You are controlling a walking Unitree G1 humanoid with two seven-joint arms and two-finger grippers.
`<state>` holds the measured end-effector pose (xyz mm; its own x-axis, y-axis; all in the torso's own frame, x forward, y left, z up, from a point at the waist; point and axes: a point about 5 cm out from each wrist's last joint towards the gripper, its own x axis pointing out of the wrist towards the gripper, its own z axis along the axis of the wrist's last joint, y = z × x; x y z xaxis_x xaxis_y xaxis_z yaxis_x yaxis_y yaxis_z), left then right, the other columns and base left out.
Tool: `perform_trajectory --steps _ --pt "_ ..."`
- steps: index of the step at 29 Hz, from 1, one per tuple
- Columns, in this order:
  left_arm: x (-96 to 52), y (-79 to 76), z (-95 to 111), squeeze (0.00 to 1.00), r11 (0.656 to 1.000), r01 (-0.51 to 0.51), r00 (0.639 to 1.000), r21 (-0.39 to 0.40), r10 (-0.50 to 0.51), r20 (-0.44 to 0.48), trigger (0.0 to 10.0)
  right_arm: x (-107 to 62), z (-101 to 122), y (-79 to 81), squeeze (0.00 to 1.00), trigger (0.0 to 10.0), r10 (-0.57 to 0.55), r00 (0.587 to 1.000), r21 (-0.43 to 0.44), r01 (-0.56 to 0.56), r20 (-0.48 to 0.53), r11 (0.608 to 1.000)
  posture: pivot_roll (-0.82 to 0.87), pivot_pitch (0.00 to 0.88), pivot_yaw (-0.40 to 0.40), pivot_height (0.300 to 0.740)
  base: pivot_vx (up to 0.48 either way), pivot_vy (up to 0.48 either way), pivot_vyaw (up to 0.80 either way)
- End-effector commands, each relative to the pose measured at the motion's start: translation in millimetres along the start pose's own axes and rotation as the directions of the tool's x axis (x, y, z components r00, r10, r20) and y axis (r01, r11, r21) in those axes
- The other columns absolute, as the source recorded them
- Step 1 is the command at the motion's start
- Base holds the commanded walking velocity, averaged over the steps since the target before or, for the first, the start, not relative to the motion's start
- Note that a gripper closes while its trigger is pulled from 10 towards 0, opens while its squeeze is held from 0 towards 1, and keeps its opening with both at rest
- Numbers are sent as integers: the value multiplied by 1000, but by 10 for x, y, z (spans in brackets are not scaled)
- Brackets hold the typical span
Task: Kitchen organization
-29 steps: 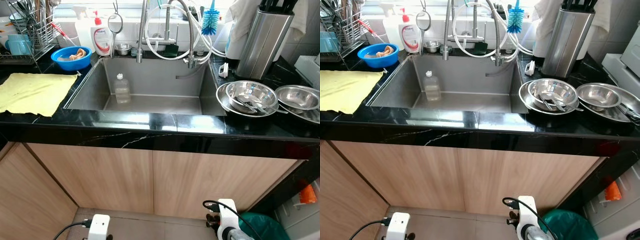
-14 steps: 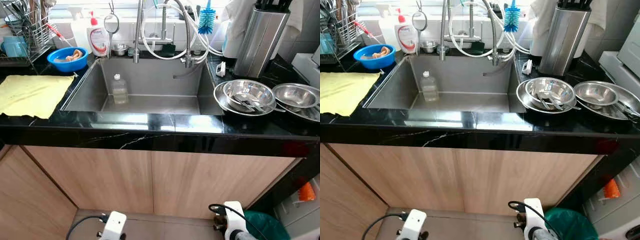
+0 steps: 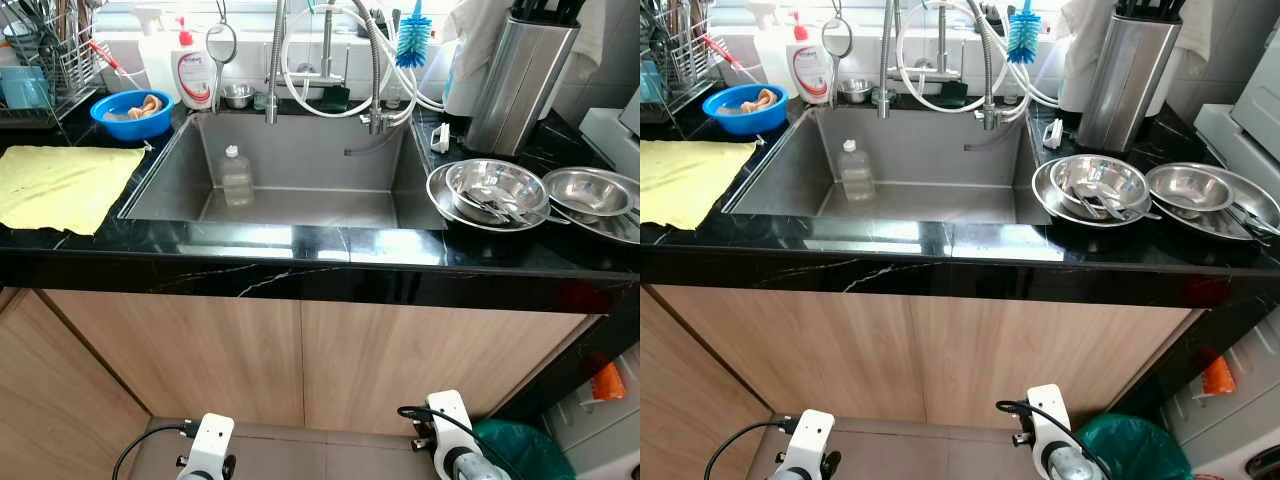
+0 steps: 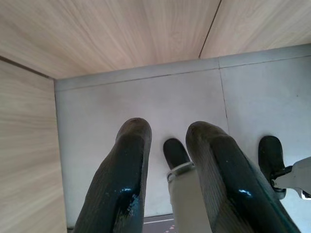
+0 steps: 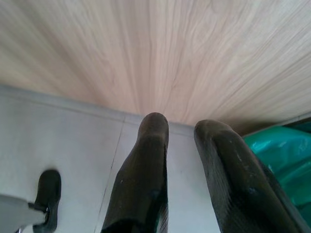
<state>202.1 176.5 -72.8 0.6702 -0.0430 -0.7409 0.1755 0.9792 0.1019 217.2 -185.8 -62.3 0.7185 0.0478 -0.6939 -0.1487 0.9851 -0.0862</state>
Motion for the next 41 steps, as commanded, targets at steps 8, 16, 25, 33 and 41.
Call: perform_trajectory --steps 8,16,25,33,41 --pt "-26 177 -13 0 999 -27 1000 30 26 3 10000 -172 560 -282 0 10000 -34 890 43 16 454 999 -120 0 44 740 0 0 0" --pt "-48 181 -84 0 999 -20 1000 25 21 -10 10000 -202 544 -170 0 10000 3 881 -26 11 474 1000 -97 0 35 740 0 0 0" --pt "-79 142 -214 0 999 -18 998 27 19 -51 10000 -451 523 -185 0 10000 -5 848 -85 59 531 995 -80 0 31 740 0 0 0" --pt "-90 115 -263 0 999 -7 997 44 10 -71 10000 -803 707 -235 0 10000 -76 775 -46 134 627 990 -93 0 39 740 0 0 0" --pt "-38 15 -100 0 998 16 1000 54 -16 -11 10000 -956 1215 -268 1000 10000 -127 658 -43 236 742 971 -102 0 39 740 0 0 0"
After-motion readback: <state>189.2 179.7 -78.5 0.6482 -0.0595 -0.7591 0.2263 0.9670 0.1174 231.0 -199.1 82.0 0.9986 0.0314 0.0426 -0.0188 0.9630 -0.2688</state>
